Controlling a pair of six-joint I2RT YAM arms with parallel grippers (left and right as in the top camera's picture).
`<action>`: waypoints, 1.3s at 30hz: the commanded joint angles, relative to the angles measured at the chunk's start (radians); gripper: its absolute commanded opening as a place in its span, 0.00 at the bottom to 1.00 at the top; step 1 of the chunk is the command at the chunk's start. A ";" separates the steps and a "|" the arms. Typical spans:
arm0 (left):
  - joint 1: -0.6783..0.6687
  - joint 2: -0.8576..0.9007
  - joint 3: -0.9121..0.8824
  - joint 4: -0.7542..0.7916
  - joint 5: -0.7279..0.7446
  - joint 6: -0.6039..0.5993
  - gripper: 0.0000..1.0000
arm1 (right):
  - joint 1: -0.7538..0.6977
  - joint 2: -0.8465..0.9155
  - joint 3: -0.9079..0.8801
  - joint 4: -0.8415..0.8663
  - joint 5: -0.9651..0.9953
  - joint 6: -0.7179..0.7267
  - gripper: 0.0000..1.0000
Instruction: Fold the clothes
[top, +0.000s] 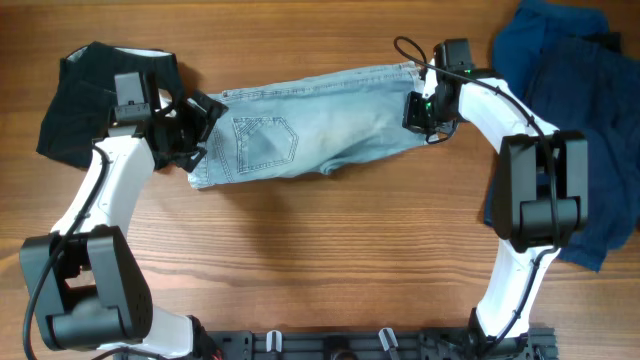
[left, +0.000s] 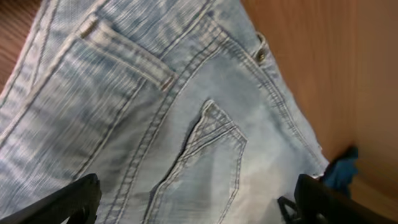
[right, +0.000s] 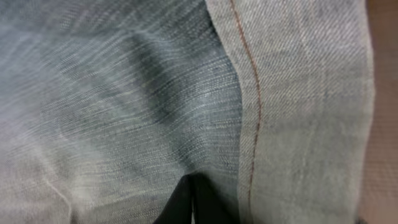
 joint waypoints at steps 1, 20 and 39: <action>0.002 -0.013 0.014 -0.087 -0.066 0.066 1.00 | -0.033 0.024 -0.031 -0.094 0.140 0.060 0.05; -0.017 0.181 0.012 0.061 -0.242 0.507 0.77 | -0.068 0.024 -0.031 -0.022 0.109 0.004 0.04; 0.085 0.099 0.012 0.048 -0.212 0.344 0.04 | -0.050 0.024 -0.031 -0.031 0.025 -0.022 0.05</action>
